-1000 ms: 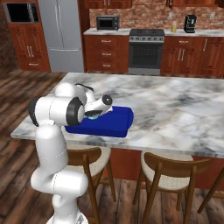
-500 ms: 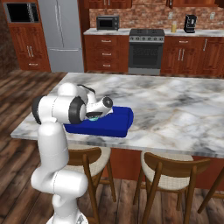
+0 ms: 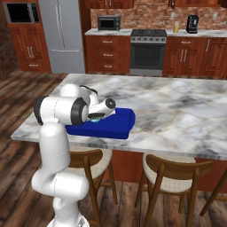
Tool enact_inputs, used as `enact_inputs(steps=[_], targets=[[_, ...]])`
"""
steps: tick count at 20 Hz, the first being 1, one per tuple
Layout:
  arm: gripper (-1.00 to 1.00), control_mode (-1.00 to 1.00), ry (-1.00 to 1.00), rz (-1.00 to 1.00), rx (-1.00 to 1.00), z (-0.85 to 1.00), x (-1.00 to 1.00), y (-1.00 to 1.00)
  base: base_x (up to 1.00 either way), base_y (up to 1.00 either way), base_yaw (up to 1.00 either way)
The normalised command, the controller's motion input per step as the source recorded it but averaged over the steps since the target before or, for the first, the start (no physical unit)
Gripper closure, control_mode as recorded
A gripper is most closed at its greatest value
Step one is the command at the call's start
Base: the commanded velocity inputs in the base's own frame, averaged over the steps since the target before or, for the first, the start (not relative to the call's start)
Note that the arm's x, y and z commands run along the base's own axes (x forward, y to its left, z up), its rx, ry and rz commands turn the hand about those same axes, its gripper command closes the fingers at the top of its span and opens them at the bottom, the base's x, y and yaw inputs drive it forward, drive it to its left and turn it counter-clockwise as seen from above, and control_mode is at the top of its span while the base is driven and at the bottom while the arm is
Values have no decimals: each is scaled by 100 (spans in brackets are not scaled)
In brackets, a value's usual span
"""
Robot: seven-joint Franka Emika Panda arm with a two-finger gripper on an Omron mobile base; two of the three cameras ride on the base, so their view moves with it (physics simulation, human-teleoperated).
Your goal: There is a tray on the dining counter. Grab the cup, mug, and pitcher and place them on the tray. The pitcher may be placed next to the tray if it cannot fit the tray.
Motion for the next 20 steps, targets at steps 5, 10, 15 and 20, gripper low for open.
enact_inputs(steps=[5,10,15,20], targets=[[100,-100,0,0,0,0,0,0,0,0,0],[100,-100,0,0,0,0,0,0,0,0,0],[100,-100,0,0,0,0,0,0,0,0,0],[-100,-100,0,0,0,0,0,0,0,0,0]])
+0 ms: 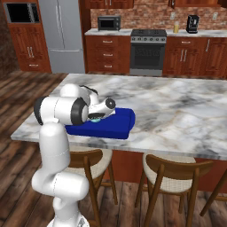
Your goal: There is a tray on the dining counter. Grab the cup, mug, and pitcher and place them on the tray. The pitcher may be placed next to the tray if it cannot fit the tray.
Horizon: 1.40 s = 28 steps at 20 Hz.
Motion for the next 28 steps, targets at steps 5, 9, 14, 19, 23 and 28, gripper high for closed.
enact_inputs(steps=[5,9,14,19,23,28], targets=[[-100,-100,0,0,0,0,0,0,0,0,0],[-100,-100,0,0,0,0,0,0,0,0,0],[-100,-100,0,0,0,0,0,0,0,0,0],[-100,-100,0,0,0,0,0,0,0,0,0],[-100,-100,0,0,0,0,1,0,0,0,0],[-100,-100,0,0,0,6,0,-12,0,0,0]])
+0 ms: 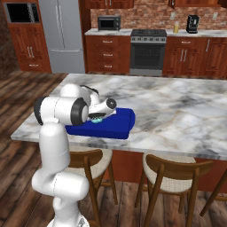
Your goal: There is a tray on the dining counter. Grab the cup, mug, and pitcher and place them on the tray. The pitcher may be placed next to the tray if it cannot fit the tray.
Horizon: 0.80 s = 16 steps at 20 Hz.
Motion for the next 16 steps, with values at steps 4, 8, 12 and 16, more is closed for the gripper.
enact_inputs(steps=[4,8,12,16], targets=[[-100,-100,0,0,0,29,-2,-8,0,0,0],[-100,-100,0,0,0,42,-17,-2,0,0,0],[-100,-100,0,0,0,48,-21,0,0,0,0],[-100,-100,0,0,0,52,-44,-2,0,0,0]])
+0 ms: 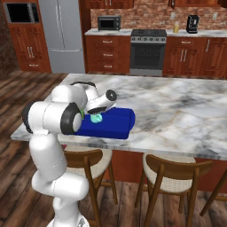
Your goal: There is a tray on the dining counter. Grab the cup, mug, and pitcher and place them on the tray. The pitcher may be placed next to the tray if it cannot fit the tray.
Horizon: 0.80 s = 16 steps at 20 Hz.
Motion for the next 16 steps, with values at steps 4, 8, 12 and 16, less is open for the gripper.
enact_inputs(steps=[4,8,12,16], targets=[[-100,-100,0,0,0,52,-60,-6,0,0,0],[-100,-100,-2,-3,0,39,-54,-4,0,0,0],[-100,-100,-1,-8,0,42,-43,0,0,0,0],[-100,-100,-3,-11,-6,30,-29,0,0,0,0]])
